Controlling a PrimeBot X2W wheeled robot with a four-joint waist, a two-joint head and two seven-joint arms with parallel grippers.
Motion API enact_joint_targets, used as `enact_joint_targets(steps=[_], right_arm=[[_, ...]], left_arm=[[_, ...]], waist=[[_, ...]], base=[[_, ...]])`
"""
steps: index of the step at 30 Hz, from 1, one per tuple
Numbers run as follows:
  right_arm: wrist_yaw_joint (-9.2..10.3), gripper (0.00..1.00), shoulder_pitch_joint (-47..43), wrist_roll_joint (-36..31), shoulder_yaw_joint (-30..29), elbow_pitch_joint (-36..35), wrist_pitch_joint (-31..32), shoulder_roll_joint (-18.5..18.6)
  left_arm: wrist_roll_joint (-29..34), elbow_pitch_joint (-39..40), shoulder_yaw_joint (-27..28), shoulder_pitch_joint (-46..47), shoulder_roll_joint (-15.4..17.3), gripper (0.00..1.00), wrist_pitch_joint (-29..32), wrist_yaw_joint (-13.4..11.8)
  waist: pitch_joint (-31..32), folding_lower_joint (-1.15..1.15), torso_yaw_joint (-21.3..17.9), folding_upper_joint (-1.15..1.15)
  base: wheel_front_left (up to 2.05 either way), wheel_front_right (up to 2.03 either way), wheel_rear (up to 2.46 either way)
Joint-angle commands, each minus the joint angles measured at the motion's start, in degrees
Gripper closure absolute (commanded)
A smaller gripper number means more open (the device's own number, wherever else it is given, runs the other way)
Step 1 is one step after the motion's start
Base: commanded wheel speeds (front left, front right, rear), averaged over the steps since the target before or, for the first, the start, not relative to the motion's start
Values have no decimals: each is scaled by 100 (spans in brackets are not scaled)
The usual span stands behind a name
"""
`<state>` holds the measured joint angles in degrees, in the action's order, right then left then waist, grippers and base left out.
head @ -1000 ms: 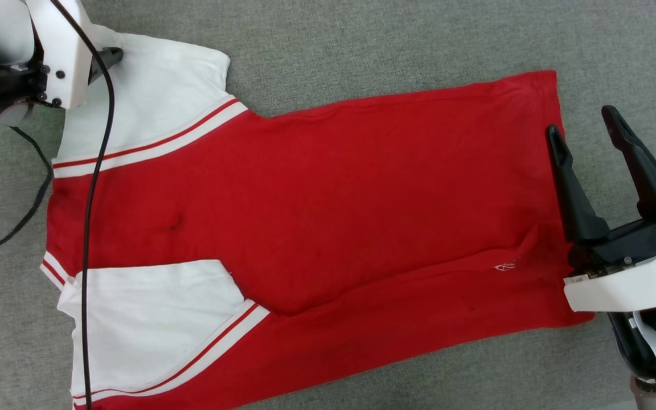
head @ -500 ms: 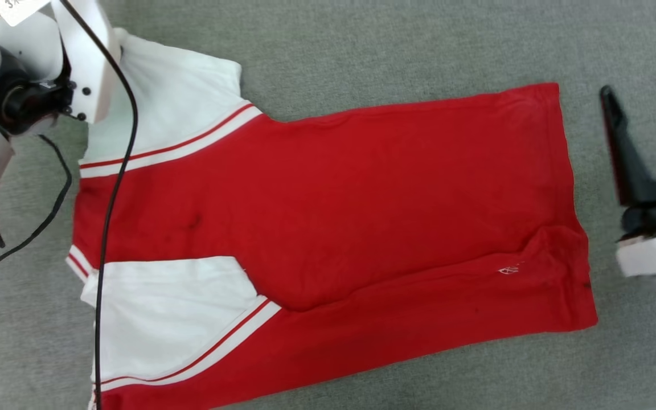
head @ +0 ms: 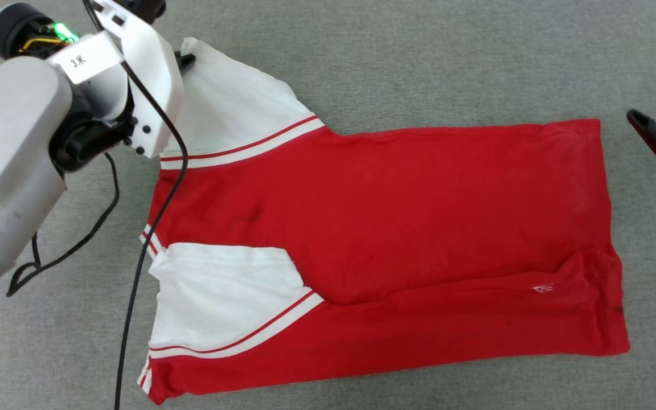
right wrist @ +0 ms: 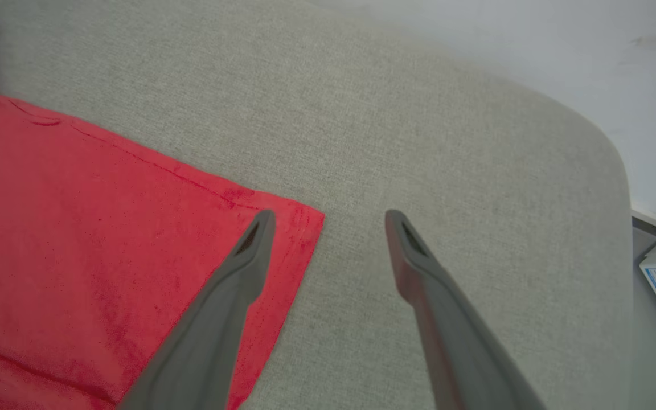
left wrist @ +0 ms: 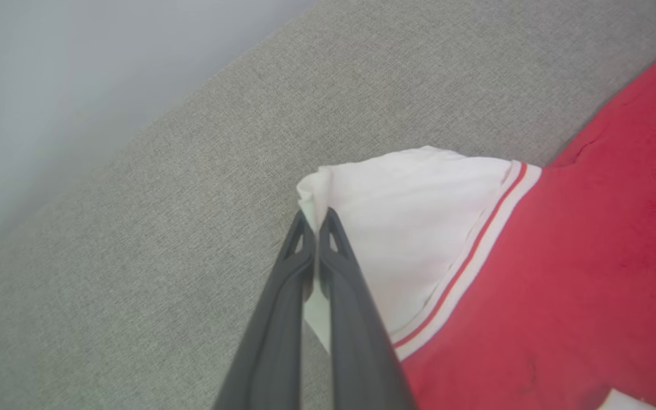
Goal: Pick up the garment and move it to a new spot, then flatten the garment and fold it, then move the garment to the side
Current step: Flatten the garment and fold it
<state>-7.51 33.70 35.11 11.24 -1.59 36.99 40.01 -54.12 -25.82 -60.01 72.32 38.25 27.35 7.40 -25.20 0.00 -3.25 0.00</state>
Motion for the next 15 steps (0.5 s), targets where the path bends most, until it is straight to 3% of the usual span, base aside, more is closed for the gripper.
enact_joint_targets(steps=[1, 7, 15], right_arm=[[5, 0, 179, 137, 109, 146, 266, 84], [5, 0, 688, 466, 568, 853, 1185, 201], [5, 0, 1210, 372, 1113, 1583, 1250, -116]], left_arm=[[23, 59, -6, -87, -22, 100, -71, 0], [102, 273, -15, -48, -68, 100, -239, -16], [186, 490, 13, 95, -118, 100, -378, -37]], waist=[[2, 0, 68, 0], [-104, 0, 264, 0], [-340, 0, 464, 0]], base=[[0, 0, 0], [0, 0, 0], [0, 0, 0]])
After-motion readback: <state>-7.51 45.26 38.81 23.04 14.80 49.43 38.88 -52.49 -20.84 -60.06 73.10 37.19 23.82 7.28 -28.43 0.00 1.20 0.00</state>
